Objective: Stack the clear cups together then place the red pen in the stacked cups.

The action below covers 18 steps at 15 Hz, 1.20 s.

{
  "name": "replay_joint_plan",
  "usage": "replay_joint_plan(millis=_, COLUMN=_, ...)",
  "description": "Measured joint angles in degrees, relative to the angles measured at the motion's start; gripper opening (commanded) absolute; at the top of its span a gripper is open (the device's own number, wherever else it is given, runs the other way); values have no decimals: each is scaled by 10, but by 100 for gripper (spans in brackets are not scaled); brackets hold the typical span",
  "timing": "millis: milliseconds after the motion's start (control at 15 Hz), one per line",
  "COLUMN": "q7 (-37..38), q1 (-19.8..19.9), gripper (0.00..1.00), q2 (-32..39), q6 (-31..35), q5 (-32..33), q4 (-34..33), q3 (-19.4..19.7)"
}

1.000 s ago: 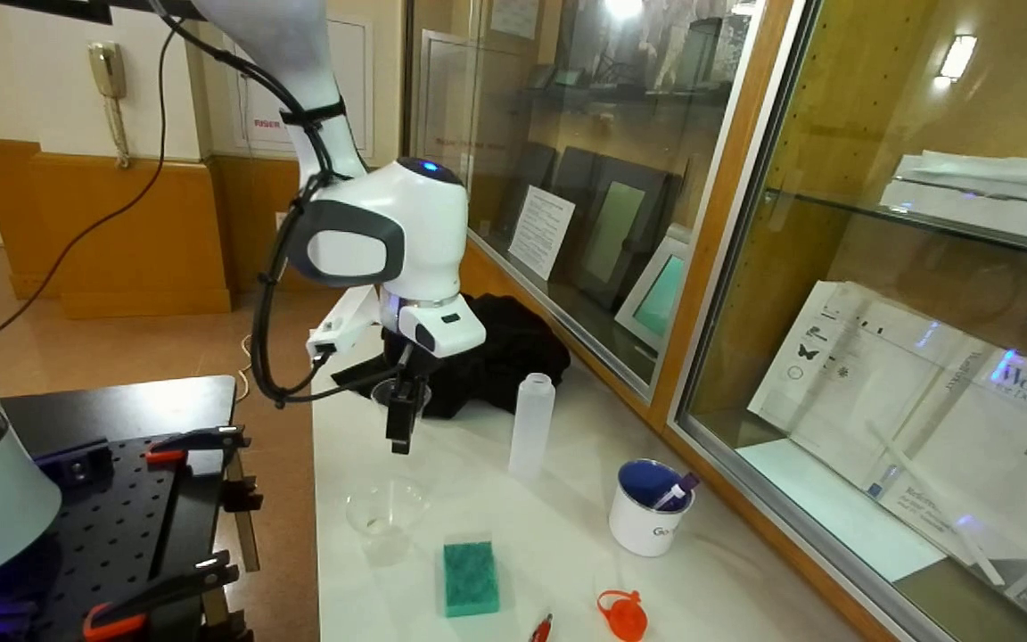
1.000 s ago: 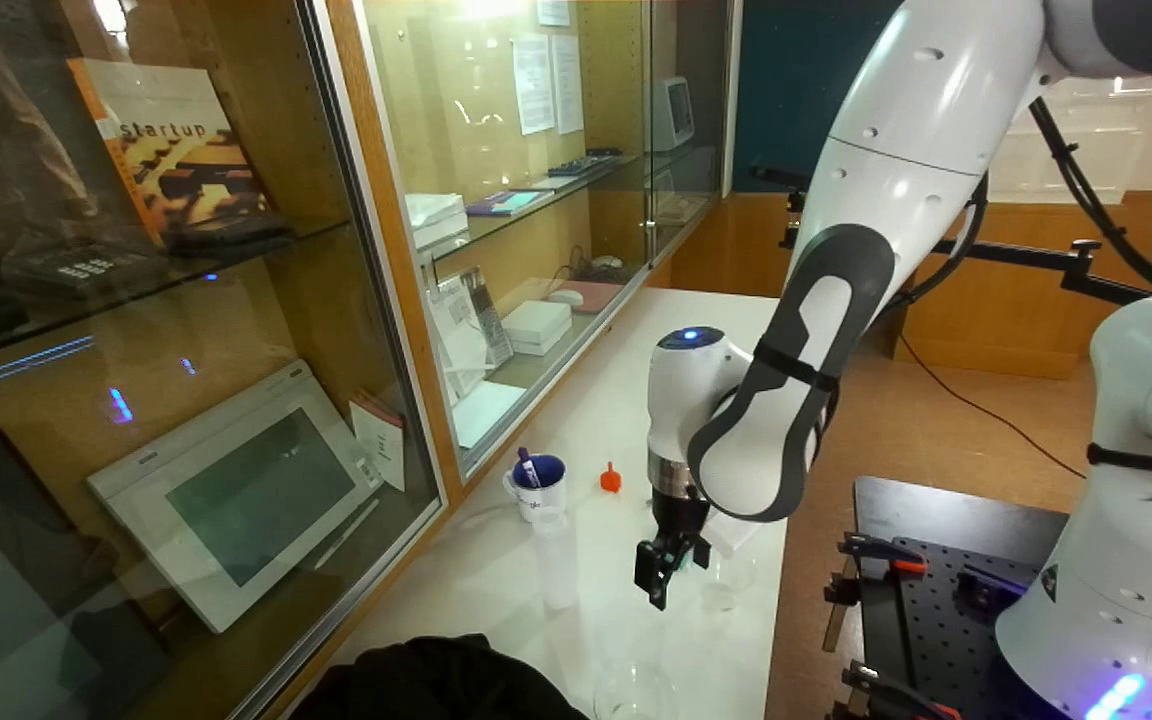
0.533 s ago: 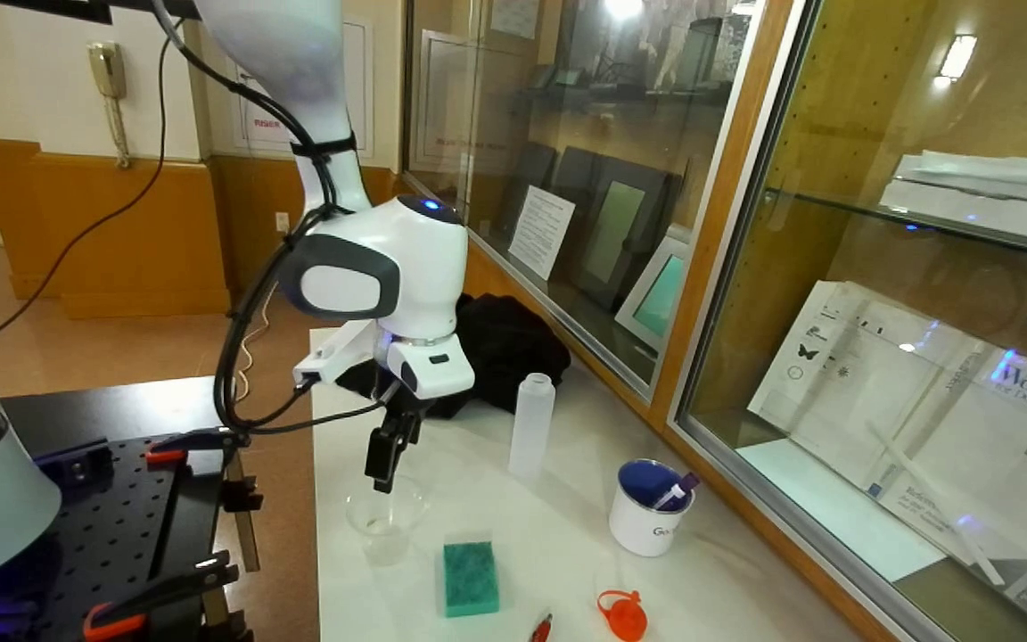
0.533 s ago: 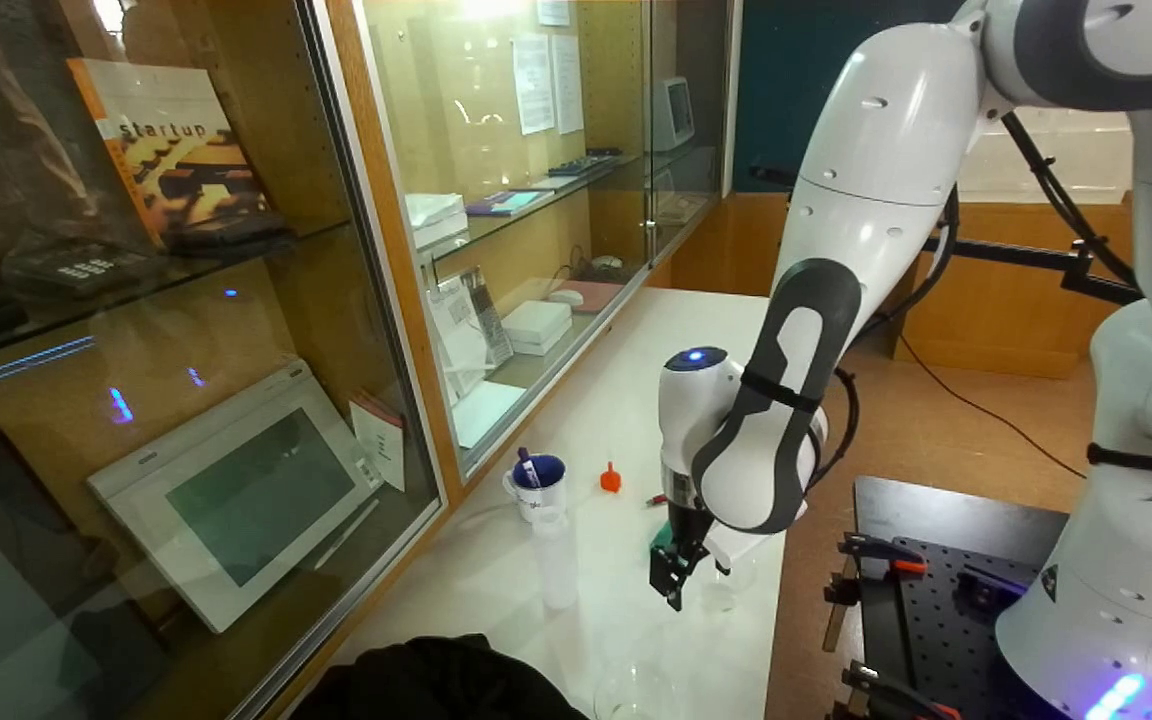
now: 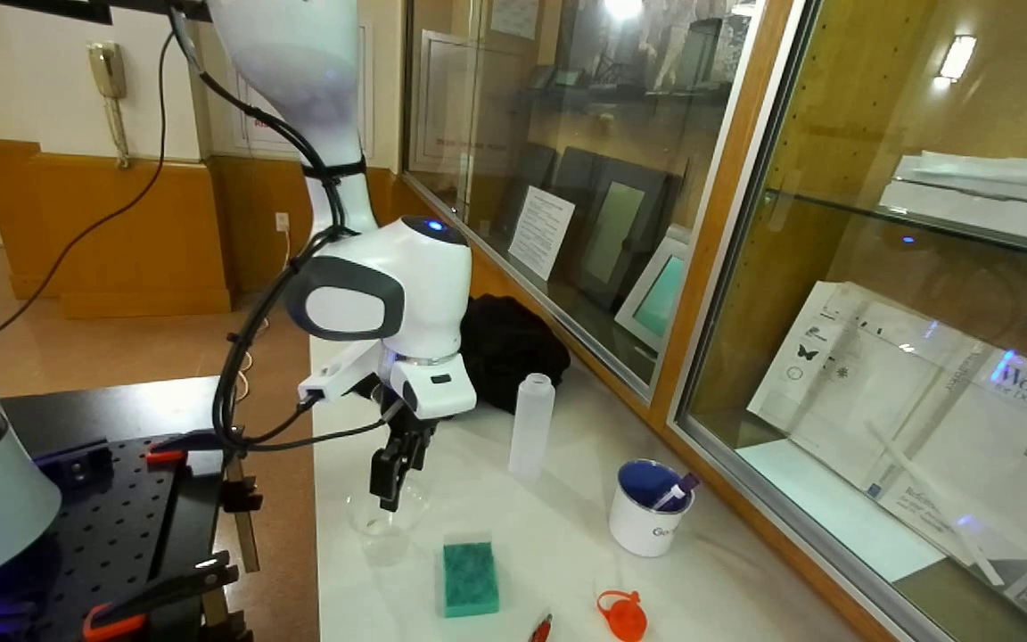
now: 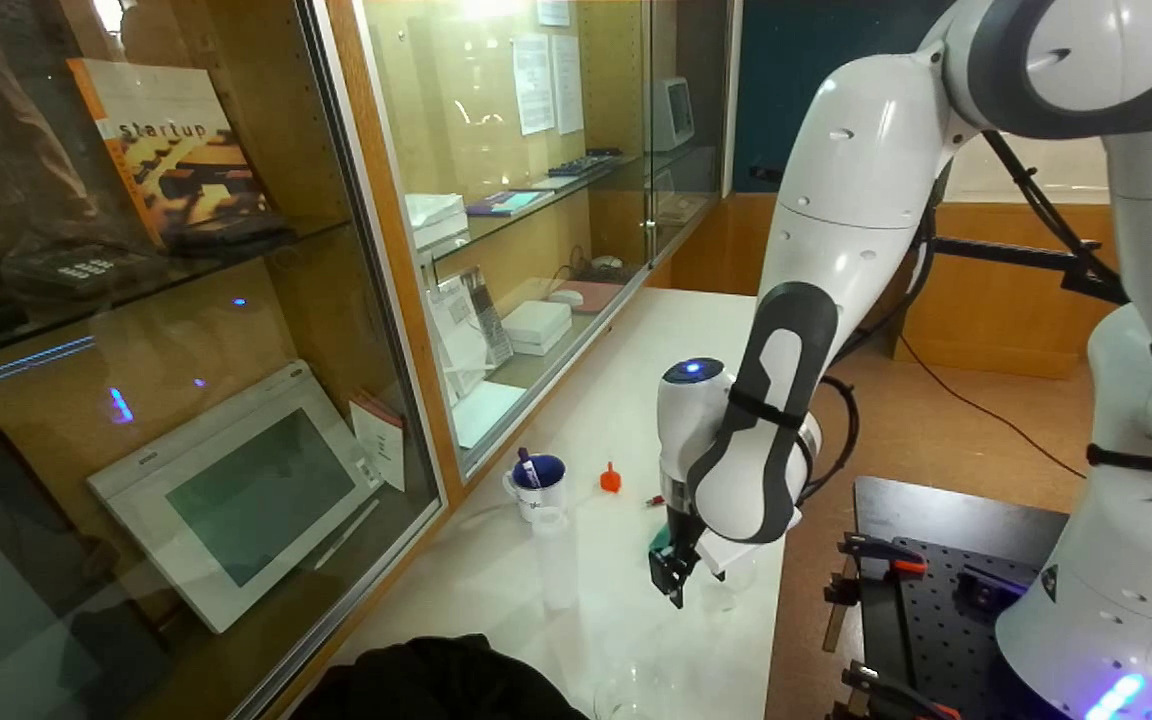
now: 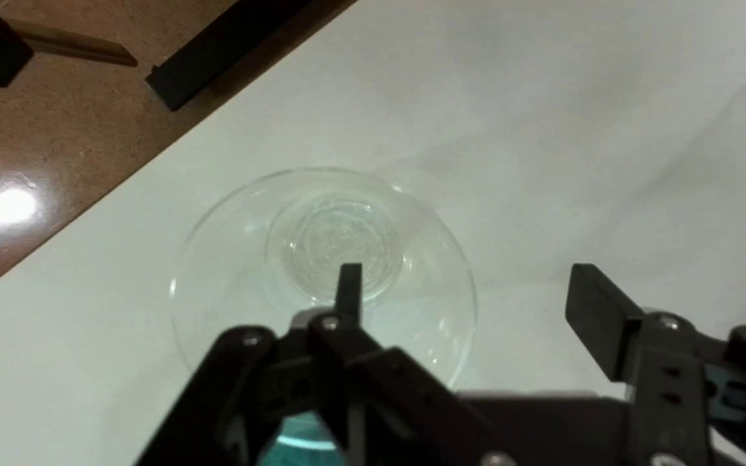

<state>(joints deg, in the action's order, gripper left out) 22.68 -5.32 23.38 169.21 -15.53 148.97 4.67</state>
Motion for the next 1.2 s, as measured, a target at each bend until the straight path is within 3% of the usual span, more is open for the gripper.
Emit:
replay_joint_plan(millis=467, q7=16, q1=-43, gripper=1, q2=11, q6=10, q5=10, q4=-11, q3=37)
replay_joint_plan(millis=733, q7=34, q1=-82, gripper=2, q2=7, q6=12, q5=37, q4=-10, q3=72)
replay_joint_plan(millis=1200, q7=84, q1=-199, gripper=1, q2=-65, q6=6, q5=155, q4=27, q3=178)
